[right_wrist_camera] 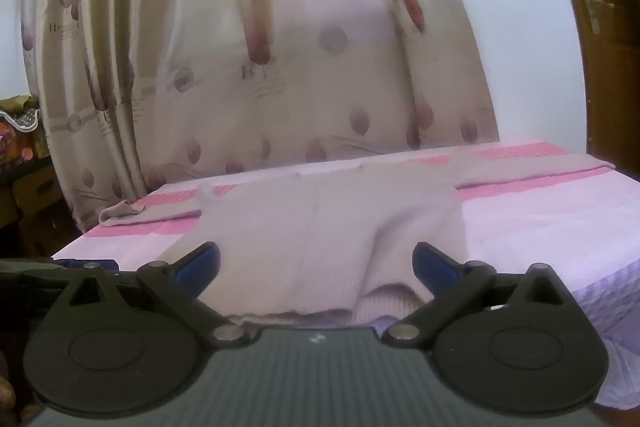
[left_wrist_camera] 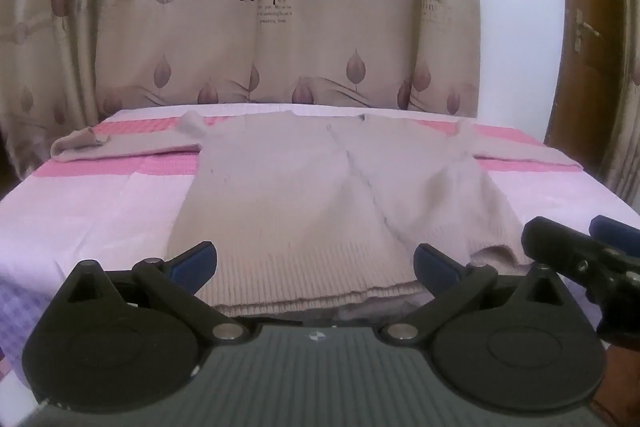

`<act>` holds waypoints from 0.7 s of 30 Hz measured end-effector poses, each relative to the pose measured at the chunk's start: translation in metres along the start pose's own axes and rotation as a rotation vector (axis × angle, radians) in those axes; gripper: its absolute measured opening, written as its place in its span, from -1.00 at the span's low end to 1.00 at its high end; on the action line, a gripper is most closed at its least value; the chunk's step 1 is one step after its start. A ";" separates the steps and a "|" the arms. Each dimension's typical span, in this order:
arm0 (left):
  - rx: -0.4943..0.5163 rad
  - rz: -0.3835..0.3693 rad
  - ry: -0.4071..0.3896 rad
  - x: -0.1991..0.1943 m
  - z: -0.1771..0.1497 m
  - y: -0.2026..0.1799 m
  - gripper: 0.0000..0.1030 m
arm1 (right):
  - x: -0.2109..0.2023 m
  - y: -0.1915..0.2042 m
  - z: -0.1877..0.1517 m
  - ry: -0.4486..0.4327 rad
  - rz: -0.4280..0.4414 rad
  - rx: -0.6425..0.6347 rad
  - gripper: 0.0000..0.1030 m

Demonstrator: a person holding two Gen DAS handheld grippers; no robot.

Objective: Fold small clothes

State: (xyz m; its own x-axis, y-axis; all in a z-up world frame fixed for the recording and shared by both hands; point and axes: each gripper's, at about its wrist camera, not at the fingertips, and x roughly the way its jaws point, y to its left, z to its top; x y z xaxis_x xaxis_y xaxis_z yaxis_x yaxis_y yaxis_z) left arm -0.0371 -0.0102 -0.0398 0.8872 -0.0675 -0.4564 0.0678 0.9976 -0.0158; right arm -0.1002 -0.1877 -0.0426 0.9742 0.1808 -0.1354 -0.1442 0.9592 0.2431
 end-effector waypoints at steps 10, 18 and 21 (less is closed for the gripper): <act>-0.014 0.004 0.024 0.004 -0.002 -0.001 1.00 | 0.001 0.001 0.000 0.010 0.005 -0.011 1.00; -0.032 0.005 0.041 0.007 -0.003 0.005 1.00 | 0.002 0.008 0.000 0.008 0.012 -0.022 1.00; -0.041 0.006 0.041 0.009 -0.003 0.009 1.00 | 0.005 0.008 0.000 0.007 0.016 -0.030 1.00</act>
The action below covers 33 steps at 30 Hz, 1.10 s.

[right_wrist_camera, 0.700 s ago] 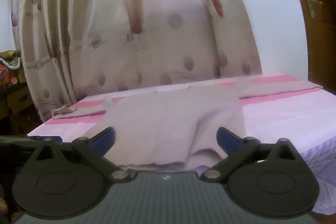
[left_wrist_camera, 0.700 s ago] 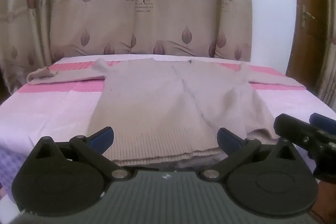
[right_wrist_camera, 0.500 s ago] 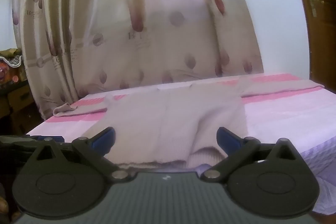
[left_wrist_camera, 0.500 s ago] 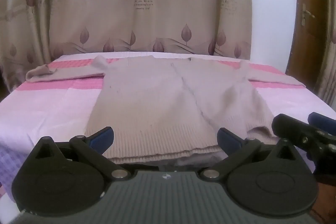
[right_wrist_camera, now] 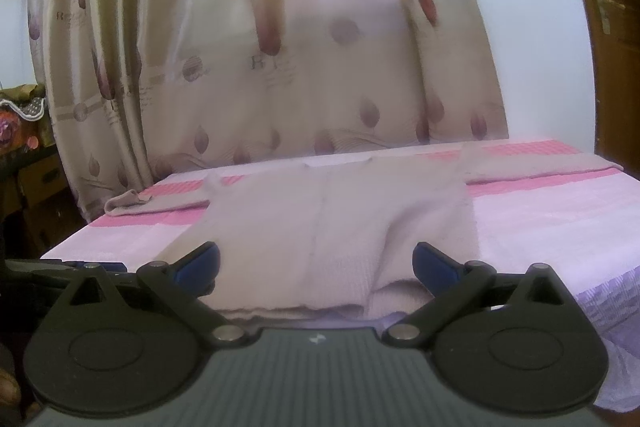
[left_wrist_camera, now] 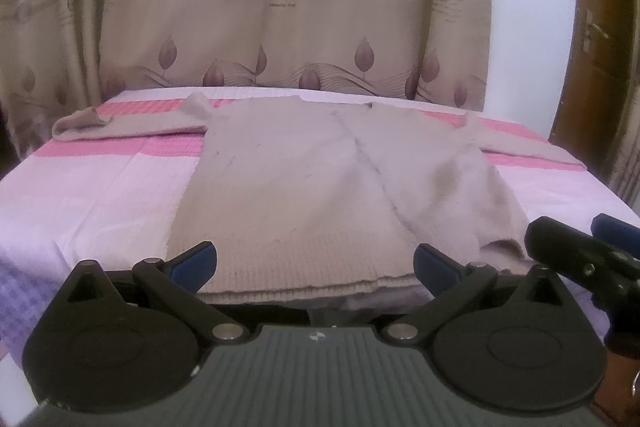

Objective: Fold small clothes

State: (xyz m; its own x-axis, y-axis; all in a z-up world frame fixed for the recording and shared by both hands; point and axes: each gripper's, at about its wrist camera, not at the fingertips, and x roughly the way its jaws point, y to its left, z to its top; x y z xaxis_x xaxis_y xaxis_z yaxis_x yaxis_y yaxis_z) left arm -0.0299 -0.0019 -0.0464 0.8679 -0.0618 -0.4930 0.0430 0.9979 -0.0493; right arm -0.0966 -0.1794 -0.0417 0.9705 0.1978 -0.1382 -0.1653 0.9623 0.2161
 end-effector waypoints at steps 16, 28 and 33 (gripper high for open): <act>-0.059 0.001 0.022 0.004 -0.005 0.017 1.00 | 0.007 0.018 0.006 0.015 0.000 -0.092 1.00; -0.050 0.057 0.024 0.014 0.002 0.031 1.00 | 0.014 0.022 0.017 -0.024 0.074 -0.091 1.00; -0.068 0.120 0.026 0.028 0.015 0.053 1.00 | 0.030 0.032 0.033 -0.026 0.105 -0.132 1.00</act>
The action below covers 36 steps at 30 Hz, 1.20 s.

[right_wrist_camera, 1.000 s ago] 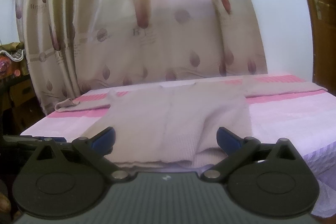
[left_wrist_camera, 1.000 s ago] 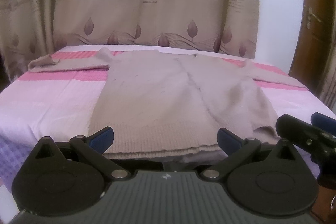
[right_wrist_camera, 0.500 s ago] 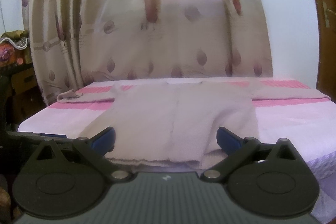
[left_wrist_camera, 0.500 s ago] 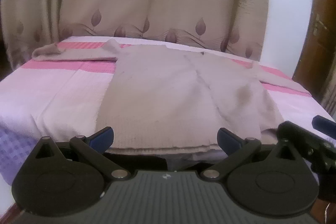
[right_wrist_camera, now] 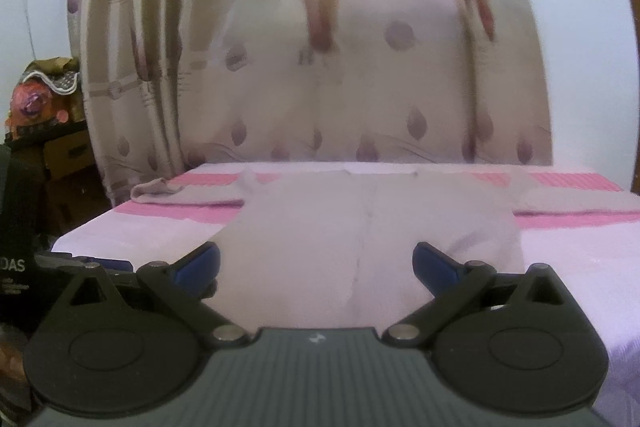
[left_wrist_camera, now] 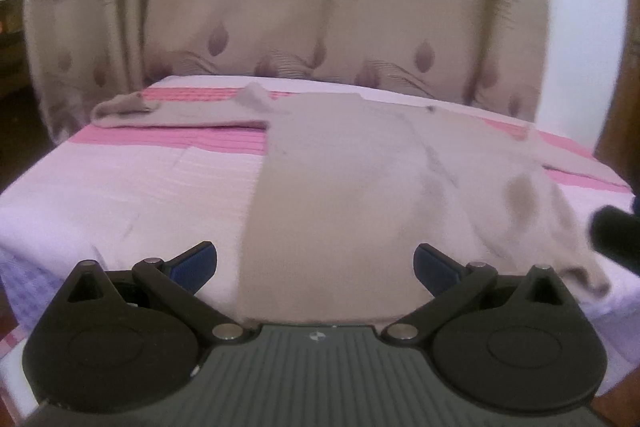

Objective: Fold small clothes

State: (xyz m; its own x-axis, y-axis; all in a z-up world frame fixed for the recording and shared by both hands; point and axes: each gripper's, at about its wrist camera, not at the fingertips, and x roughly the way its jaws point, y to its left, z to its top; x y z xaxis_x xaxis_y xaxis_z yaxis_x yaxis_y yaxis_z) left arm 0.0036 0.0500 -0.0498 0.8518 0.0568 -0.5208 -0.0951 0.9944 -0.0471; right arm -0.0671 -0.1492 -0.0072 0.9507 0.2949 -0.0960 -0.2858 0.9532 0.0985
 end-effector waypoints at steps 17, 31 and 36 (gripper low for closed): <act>0.098 0.464 -0.070 0.151 0.114 0.184 0.73 | 0.072 -0.005 0.007 0.146 0.125 -0.012 1.00; 0.519 0.562 -0.019 0.278 0.156 0.248 -0.01 | 0.105 -0.052 -0.010 0.283 0.024 0.165 1.00; 0.136 0.618 -0.006 0.271 0.174 0.294 -0.69 | 0.109 -0.060 -0.010 0.294 0.008 0.213 1.00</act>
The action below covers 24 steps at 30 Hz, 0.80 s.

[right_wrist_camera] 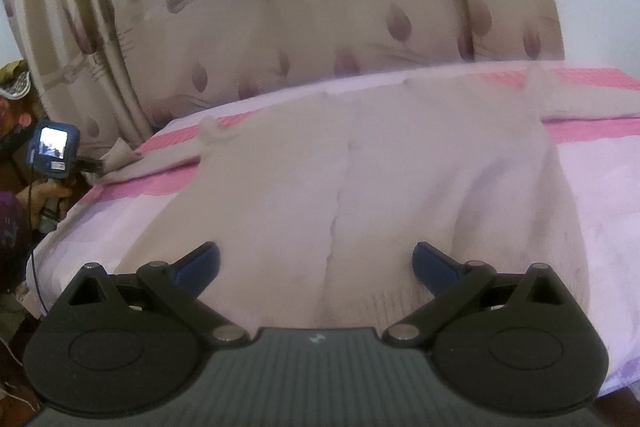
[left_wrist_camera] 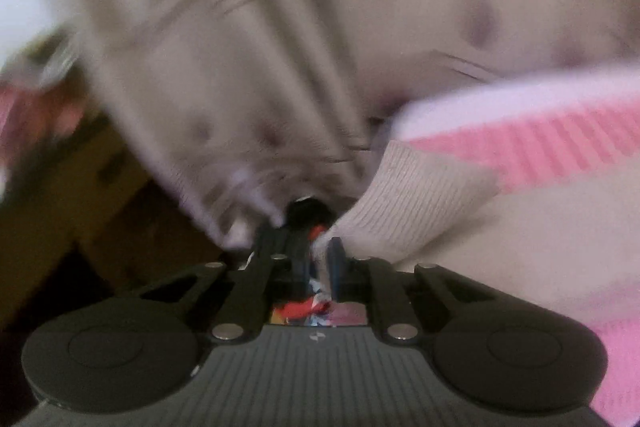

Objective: Fold small clothes

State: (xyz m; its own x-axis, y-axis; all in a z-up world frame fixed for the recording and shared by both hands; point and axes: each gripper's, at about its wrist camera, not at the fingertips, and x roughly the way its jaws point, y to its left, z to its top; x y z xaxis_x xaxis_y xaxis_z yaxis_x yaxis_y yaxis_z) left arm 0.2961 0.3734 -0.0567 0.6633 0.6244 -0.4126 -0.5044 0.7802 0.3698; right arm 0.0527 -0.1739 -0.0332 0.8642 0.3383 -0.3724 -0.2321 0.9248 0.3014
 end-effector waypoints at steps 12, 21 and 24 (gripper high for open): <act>-0.164 0.227 0.060 -0.032 -0.006 0.064 0.49 | -0.008 -0.022 0.006 -0.022 0.003 0.059 1.00; -0.115 -0.233 -0.127 -0.191 -0.002 -0.045 0.69 | -0.046 -0.083 -0.004 -0.115 -0.114 0.184 1.00; -0.095 -0.443 -0.117 -0.230 -0.014 -0.096 0.74 | -0.066 -0.111 -0.007 -0.161 -0.165 0.238 1.00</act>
State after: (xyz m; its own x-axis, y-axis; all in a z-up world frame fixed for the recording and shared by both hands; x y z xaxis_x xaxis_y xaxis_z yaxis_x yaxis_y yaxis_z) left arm 0.1840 0.1551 -0.0093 0.8813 0.2260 -0.4151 -0.2033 0.9741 0.0987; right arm 0.0187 -0.2976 -0.0484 0.9452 0.1384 -0.2958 0.0111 0.8916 0.4526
